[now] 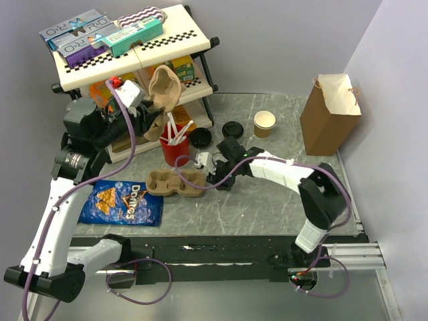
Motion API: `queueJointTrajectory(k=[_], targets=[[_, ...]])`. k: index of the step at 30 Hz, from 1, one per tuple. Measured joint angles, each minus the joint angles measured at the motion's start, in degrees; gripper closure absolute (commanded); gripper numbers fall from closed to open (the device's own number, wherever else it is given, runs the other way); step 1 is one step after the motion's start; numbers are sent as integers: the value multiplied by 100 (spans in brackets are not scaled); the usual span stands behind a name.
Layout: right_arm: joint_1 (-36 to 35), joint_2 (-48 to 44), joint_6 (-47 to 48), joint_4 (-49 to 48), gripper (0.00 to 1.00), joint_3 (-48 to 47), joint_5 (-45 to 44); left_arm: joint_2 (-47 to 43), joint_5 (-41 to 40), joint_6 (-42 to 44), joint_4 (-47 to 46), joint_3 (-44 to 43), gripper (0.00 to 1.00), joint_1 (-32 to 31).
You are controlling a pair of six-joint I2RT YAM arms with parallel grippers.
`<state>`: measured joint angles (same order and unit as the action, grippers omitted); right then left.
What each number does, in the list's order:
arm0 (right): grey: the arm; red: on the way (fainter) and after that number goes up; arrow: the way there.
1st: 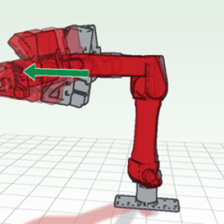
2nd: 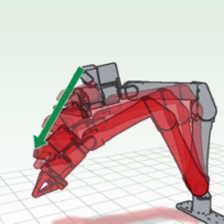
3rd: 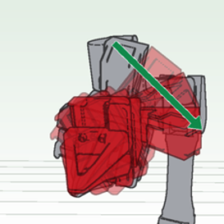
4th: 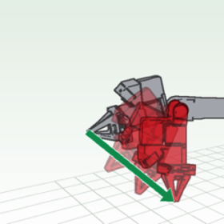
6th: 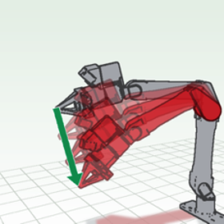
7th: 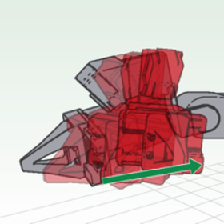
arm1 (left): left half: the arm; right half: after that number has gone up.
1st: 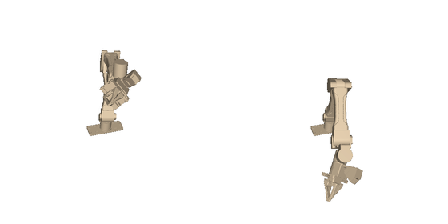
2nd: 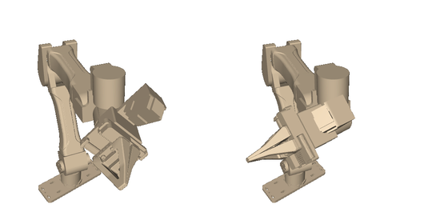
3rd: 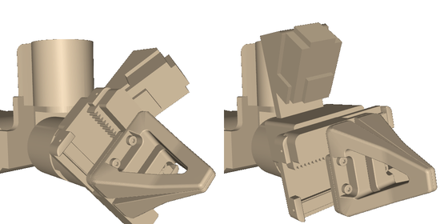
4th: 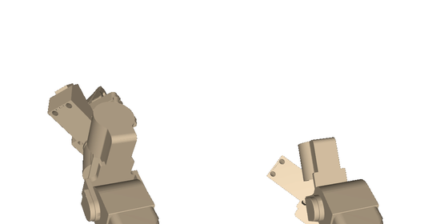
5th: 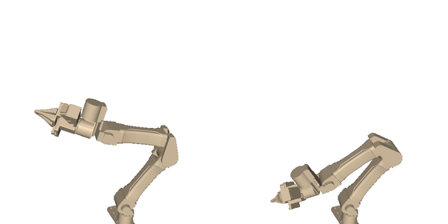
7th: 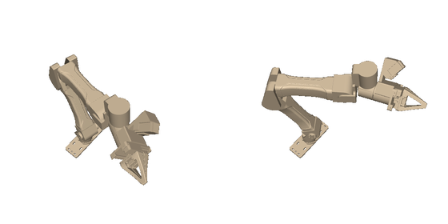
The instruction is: Pack the takeout coffee
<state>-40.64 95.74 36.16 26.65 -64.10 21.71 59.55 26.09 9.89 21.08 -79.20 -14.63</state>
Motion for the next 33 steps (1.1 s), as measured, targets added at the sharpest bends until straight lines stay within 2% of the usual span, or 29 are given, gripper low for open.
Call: queueJointTrajectory(k=[1,2,4,5,18,25,29,33], targets=[[-2,101,90,24,69,-39,-15,9,2,11,4,-44,99,0],[-7,238,142,44,87,-98,-35,9,0,20,15,-94,99,0],[-42,514,278,101,99,-286,-70,4,0,59,17,-179,99,0],[-59,651,313,120,100,-398,-87,0,-2,81,20,-208,99,0],[-863,1803,439,337,100,-1731,155,-22,-46,245,87,-221,99,0],[-927,1958,398,306,99,-2218,354,-48,9,245,105,-221,99,0],[-774,1808,382,455,97,-1993,428,-28,225,254,103,-221,99,-4],[-160,817,251,820,94,-935,411,96,455,402,109,-221,99,-164]])
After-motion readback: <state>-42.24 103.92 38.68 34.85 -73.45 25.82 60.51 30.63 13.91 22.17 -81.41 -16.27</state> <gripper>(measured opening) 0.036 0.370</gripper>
